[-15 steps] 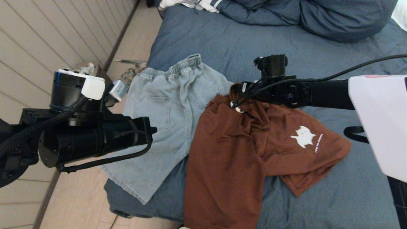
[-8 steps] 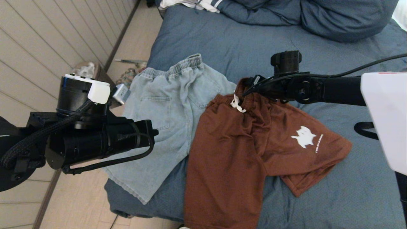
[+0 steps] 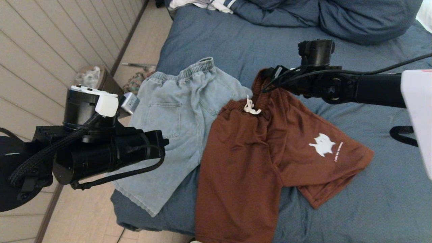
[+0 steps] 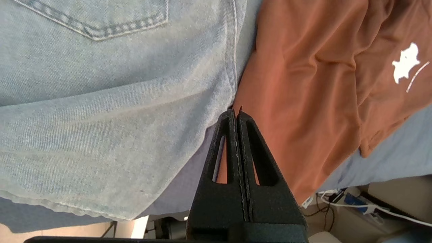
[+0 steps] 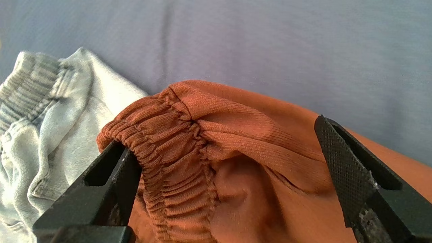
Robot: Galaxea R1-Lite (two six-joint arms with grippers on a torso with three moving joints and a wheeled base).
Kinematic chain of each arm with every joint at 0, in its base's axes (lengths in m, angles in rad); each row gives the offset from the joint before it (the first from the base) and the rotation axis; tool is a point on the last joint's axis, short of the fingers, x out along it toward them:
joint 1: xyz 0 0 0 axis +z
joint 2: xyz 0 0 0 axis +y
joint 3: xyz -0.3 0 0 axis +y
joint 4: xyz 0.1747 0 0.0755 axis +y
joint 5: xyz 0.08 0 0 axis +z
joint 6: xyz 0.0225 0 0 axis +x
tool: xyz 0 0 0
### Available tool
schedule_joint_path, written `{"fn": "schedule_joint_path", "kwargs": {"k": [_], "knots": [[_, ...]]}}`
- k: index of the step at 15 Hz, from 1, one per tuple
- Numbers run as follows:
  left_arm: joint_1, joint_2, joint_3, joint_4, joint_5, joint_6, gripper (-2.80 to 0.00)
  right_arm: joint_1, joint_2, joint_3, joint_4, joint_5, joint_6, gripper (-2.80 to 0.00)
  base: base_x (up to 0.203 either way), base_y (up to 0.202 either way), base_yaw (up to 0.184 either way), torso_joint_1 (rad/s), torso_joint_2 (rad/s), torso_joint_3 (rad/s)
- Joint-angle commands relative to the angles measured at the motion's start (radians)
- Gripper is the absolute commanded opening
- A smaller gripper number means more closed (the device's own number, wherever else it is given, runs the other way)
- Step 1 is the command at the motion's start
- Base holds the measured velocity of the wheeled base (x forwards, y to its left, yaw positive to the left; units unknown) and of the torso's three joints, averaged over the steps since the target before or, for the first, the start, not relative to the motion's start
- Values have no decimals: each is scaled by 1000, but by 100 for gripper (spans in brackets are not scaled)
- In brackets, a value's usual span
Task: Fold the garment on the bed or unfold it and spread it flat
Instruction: Unford the brown shorts
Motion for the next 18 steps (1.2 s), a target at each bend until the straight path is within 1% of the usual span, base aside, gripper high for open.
{"fn": "schedule_joint_path", "kwargs": {"k": [1, 2, 3, 4, 6, 7, 8, 10, 12, 14, 15, 16, 18], "knots": [[0, 6, 18, -2, -3, -1, -280, -8, -50, -5, 129, 97, 15, 0, 0, 0, 0, 0, 0, 0], [0, 9, 22, -2, -3, 0, -280, -11, -52, -9, 167, 129, 12, 0, 0, 0, 0, 0, 0, 0], [0, 14, 24, -2, -3, 0, -280, -13, -48, -8, 173, 130, -8, 0, 0, 0, 0, 0, 0, 0], [0, 18, 27, -2, -6, 0, -280, -24, -47, -5, 175, 128, -44, 0, 0, 0, 0, 0, 0, 0], [-1, 29, 37, -12, -17, 1, -280, -46, -59, 39, 165, 125, -153, 0, 0, 0, 0, 0, 0, 0], [-1, 38, 45, -29, -24, 1, -280, -47, -76, 83, 145, 127, -202, 0, 0, 0, 0, 0, 0, 0], [-1, 42, 51, -49, -24, 2, -280, -45, -88, 123, 88, 127, -233, 0, 0, 0, 0, 0, 0, 0], [-1, 45, 52, -57, -24, 3, -280, -40, -121, 194, -34, 124, -257, 0, 0, 0, 0, 0, 0, 0], [-1, 48, 51, -57, -23, 3, -280, -39, -179, 267, -39, 122, -288, 0, 0, 0, 0, 0, 0, 0], [-1, 37, 49, -59, -23, 2, -280, -43, -267, 359, -2, 121, -299, 0, 0, 0, 0, 0, 0, 0], [-1, 35, 49, -59, -23, 3, -280, -45, -317, 399, 28, 122, -300, -280, 0, 0, 0, 0, 0, 0], [0, 38, 51, -58, -21, 3, -280, -47, -373, 445, 79, 122, -302, -280, 0, 0, 0, 0, 0, 0], [0, 46, 51, -59, -23, 1, -280, -53, -482, 495, 274, 121, -322, -280, 0, 0, 0, 0, 0, 0]]}}
